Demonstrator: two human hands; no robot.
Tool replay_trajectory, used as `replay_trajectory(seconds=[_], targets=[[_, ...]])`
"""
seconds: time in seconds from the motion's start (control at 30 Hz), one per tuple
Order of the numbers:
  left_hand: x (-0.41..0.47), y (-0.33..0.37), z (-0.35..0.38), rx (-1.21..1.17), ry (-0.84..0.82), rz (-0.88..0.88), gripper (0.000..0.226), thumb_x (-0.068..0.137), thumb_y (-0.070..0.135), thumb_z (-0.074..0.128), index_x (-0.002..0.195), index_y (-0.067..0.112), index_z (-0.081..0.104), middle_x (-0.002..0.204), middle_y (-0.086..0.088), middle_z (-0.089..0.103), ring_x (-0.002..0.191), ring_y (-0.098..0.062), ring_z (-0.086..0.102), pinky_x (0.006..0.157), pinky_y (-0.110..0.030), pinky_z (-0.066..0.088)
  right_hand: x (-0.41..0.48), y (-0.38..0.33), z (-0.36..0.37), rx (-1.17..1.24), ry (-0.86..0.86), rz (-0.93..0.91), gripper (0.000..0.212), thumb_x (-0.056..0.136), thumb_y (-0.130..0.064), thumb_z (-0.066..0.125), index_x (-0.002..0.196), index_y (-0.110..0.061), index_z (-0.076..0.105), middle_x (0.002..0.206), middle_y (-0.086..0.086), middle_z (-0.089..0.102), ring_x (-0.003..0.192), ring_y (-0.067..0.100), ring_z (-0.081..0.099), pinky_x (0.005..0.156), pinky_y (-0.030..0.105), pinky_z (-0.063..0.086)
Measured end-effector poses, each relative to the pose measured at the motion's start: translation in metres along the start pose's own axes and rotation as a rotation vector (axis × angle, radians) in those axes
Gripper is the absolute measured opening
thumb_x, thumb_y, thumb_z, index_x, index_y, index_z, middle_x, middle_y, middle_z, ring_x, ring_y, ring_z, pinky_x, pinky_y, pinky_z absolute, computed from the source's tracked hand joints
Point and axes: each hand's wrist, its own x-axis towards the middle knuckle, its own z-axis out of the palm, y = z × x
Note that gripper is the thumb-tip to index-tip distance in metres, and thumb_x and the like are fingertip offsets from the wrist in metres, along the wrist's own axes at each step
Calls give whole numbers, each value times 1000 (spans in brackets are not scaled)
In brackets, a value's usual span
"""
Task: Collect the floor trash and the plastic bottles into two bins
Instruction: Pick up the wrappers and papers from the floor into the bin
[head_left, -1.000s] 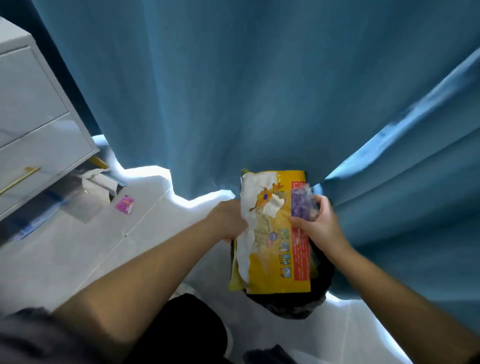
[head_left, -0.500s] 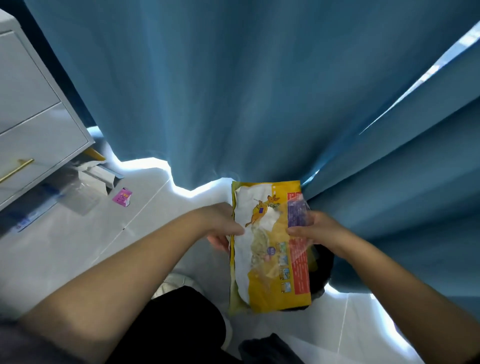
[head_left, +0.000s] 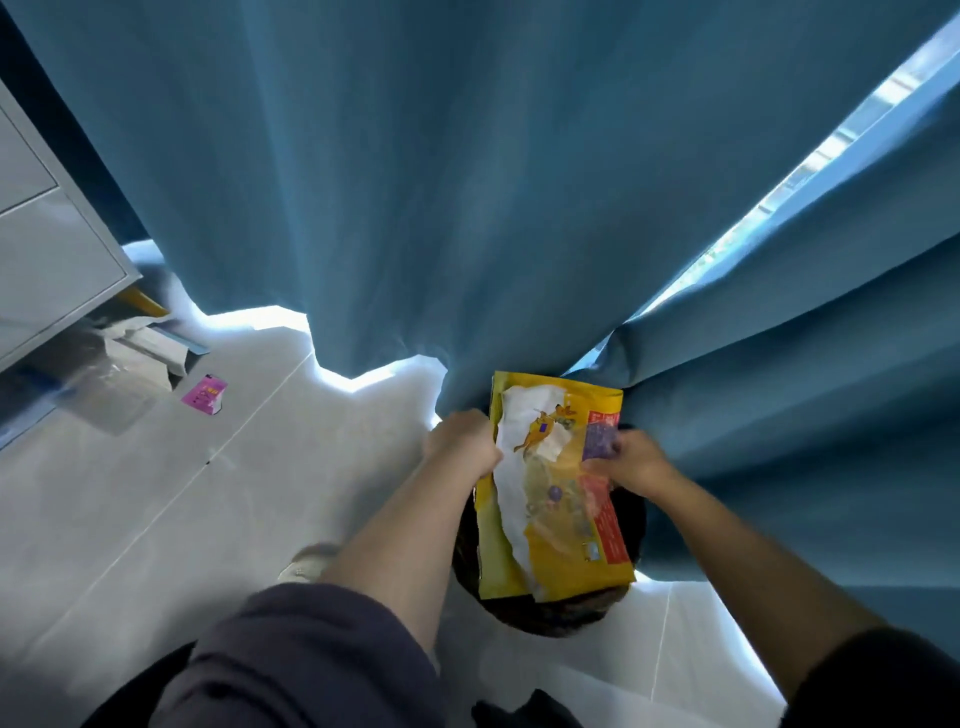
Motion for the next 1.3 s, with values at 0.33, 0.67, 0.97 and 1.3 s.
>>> replay_trajectory(seconds=[0.33, 0.67, 0.97, 1.3], targets=[[-5, -8, 19, 336, -216, 47, 26, 95, 22, 48, 103, 5, 65, 105, -9, 67, 107, -27, 62, 93, -34, 49, 15, -23, 27, -758, 100, 6, 32, 81, -39, 65, 107, -21, 61, 114, 3, 64, 107, 23, 61, 78, 30, 48], [-3, 5, 16, 750, 51, 564, 40, 90, 18, 54, 129, 20, 52, 126, -4, 53, 117, -24, 51, 87, -39, 45, -19, -18, 10, -602, 229, -120, 79, 76, -39, 75, 139, -21, 32, 135, 6, 39, 116, 30, 52, 82, 41, 50], [-4, -25, 43, 1127, -7, 569, 50, 94, 54, 39, 140, 36, 40, 160, -4, 9, 147, -28, 2, 110, -66, -7, -23, 17, 57, -605, -135, -340, 74, 82, -22, 68, 145, -30, 32, 154, 2, 25, 133, 28, 39, 103, 37, 43], [2, -22, 62, 1281, -142, 444, 68, 94, 63, 19, 150, 24, 25, 158, -1, 17, 147, -29, -4, 101, -58, -28, 1, 24, 85, -646, -84, -321, 68, 83, -23, 68, 141, -36, 35, 153, 3, 18, 132, 30, 35, 98, 40, 47]])
